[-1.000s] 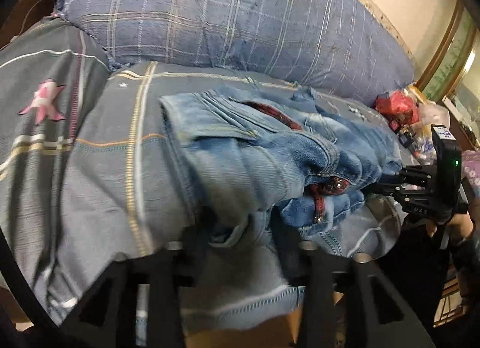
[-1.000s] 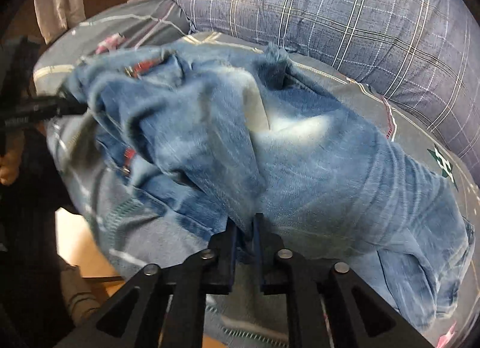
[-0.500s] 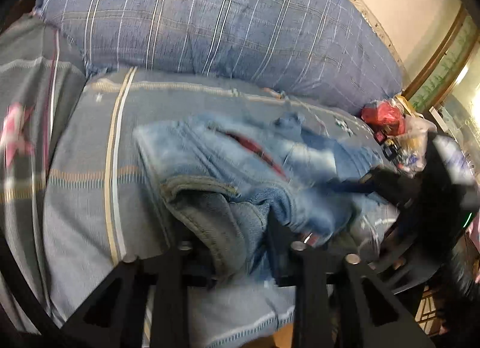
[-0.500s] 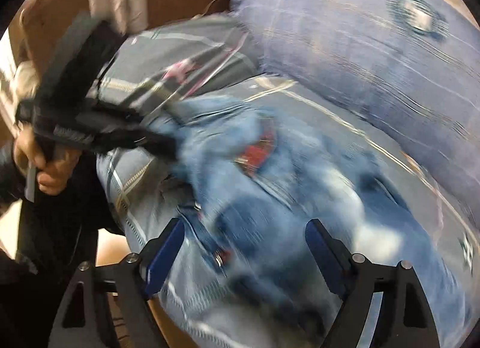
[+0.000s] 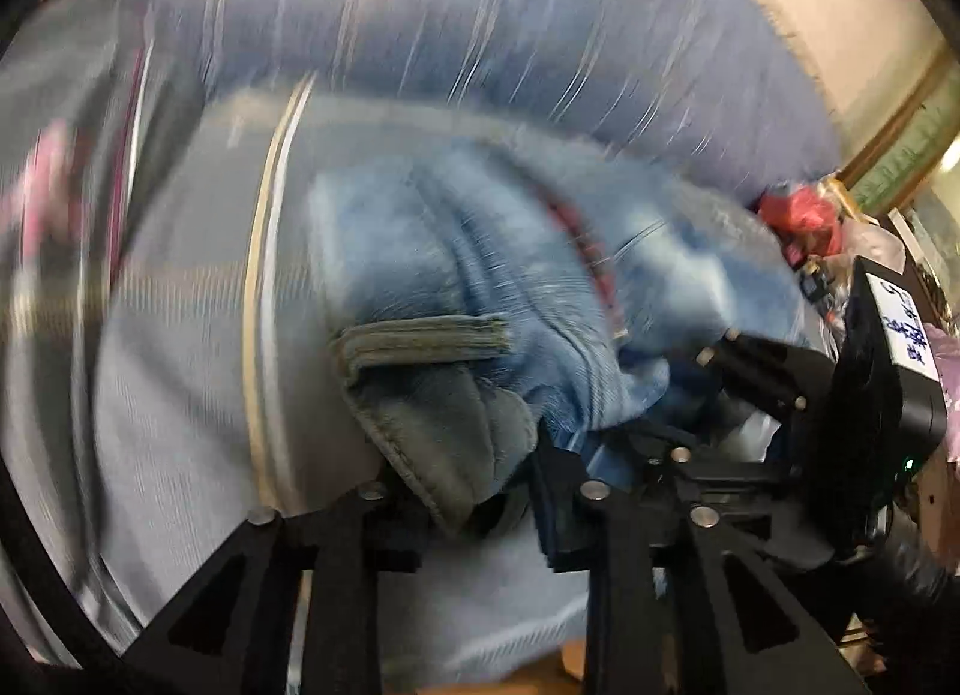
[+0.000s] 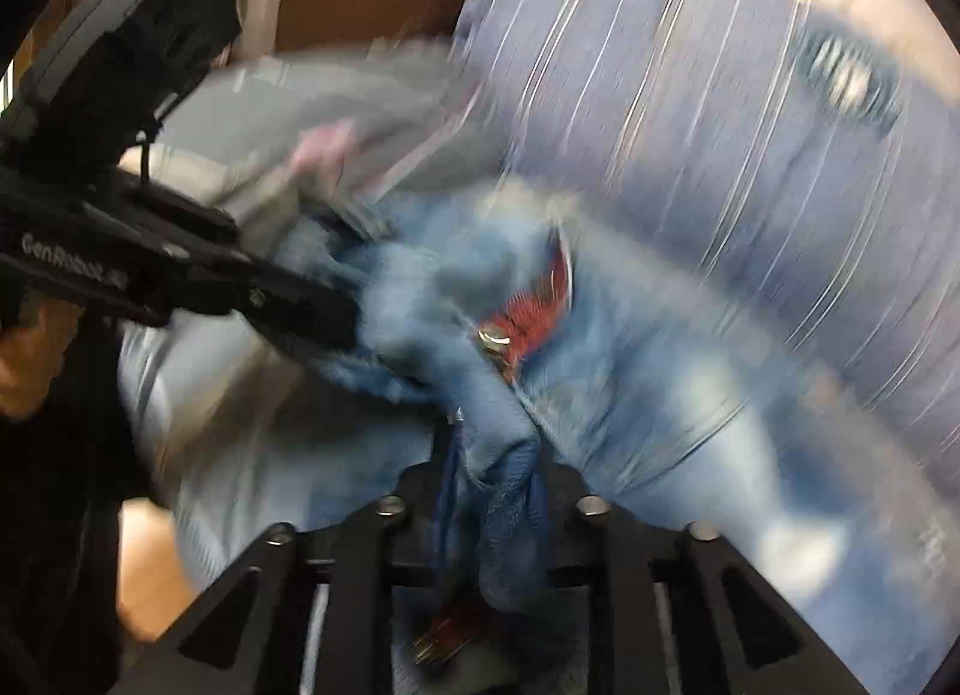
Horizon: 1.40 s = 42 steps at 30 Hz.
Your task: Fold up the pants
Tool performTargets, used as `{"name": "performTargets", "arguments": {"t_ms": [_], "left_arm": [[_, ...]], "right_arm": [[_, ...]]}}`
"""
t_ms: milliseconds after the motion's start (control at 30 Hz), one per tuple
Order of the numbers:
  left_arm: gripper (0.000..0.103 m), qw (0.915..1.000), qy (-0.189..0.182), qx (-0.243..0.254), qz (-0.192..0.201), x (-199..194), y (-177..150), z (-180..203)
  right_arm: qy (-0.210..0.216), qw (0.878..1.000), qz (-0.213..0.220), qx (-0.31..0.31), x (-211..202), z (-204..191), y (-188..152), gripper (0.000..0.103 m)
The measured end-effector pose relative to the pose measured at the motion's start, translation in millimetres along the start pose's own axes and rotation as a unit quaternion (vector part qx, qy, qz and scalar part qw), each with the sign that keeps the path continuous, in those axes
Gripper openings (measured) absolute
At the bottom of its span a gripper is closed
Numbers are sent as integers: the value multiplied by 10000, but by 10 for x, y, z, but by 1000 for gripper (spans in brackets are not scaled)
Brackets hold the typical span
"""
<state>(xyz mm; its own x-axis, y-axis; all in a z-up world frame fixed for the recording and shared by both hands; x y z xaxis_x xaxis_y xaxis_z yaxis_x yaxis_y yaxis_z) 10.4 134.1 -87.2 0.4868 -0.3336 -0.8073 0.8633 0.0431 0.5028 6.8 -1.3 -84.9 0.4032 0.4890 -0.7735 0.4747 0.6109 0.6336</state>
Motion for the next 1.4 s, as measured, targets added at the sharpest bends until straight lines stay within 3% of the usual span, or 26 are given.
{"name": "performTargets", "arguments": {"t_ms": [33, 100, 133, 200, 300, 433, 533, 600, 667, 833, 933, 967, 1067, 1133, 1333, 1367, 1400], "left_arm": [[39, 9998, -31, -170, -92, -6, -69, -58], [40, 9997, -2, -222, -79, -94, -84, -80], [40, 9998, 121, -167, -12, -177, -61, -85], [40, 9970, 741, 144, 196, -447, 15, -69], [40, 9898, 1210, 526, 539, -771, 182, 59], [41, 9848, 1079, 972, 951, -935, 531, 496], [41, 9839, 637, 1338, 997, -731, 730, 966], [41, 9806, 486, 1685, 873, -514, 830, 1287], [41, 9703, 362, 2268, 757, -272, 850, 1713], [41, 9272, 122, 3711, 490, 342, 807, 2813], [41, 8887, 92, 4565, 422, 667, 733, 3361], [41, 8718, 76, 4884, 374, 809, 698, 3550], [41, 8469, -266, 5307, 196, 1086, 611, 3825], [41, 8402, -280, 5414, 142, 1275, 623, 3929], [41, 8344, -589, 5472, -295, 1713, 663, 4047], [41, 8322, -575, 5505, -336, 1761, 641, 4046], [26, 8311, -532, 5525, -346, 1794, 628, 4041]], "right_arm": [[43, 10000, -28, 12, 14, -30, -79, 45], [272, 9994, 165, 166, -103, -57, -142, 76], [287, 9987, 187, 376, -186, -20, -150, 80], [485, 9941, 381, 898, -461, 144, -158, 81], [382, 9851, 635, 1553, -890, 539, -264, 81], [-254, 9671, 772, 2410, -1357, 1408, -491, 81], [-1001, 9404, 802, 3149, -1725, 2184, -746, 81], [-1183, 9239, 783, 3553, -1872, 2550, -900, 81], [-1262, 9062, 706, 3975, -1981, 2918, -1068, 81], [-1037, 8760, 583, 4675, -1973, 3407, -1418, 81], [-778, 8593, 665, 5011, -1916, 3556, -1573, 80], [-689, 8554, 709, 5084, -1915, 3610, -1622, 80], [-367, 8482, 783, 5226, -1811, 3745, -1719, 78], [-111, 8489, 839, 5217, -1753, 3800, -1756, 77], [294, 8521, 711, 5176, -1498, 3943, -1755, 71], [295, 8532, 640, 5168, -1445, 3965, -1765, 60], [248, 8544, 575, 5159, -1396, 3986, -1770, 37]]}}
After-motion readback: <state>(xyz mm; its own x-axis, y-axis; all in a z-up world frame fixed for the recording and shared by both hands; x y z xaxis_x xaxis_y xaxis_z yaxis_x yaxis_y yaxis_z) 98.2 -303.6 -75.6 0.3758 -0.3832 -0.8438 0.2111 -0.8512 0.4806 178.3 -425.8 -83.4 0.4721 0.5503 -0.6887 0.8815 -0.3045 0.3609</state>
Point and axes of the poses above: each gripper's, at about its wrist camera, not at the fingertips, and x roughly the way its jaws point, z to its right, y to its top, the point moved 5 cm from there along x, roughly the way its jaws point, and after that the axes turned 8 degrees about x, right-handed, at the moved point
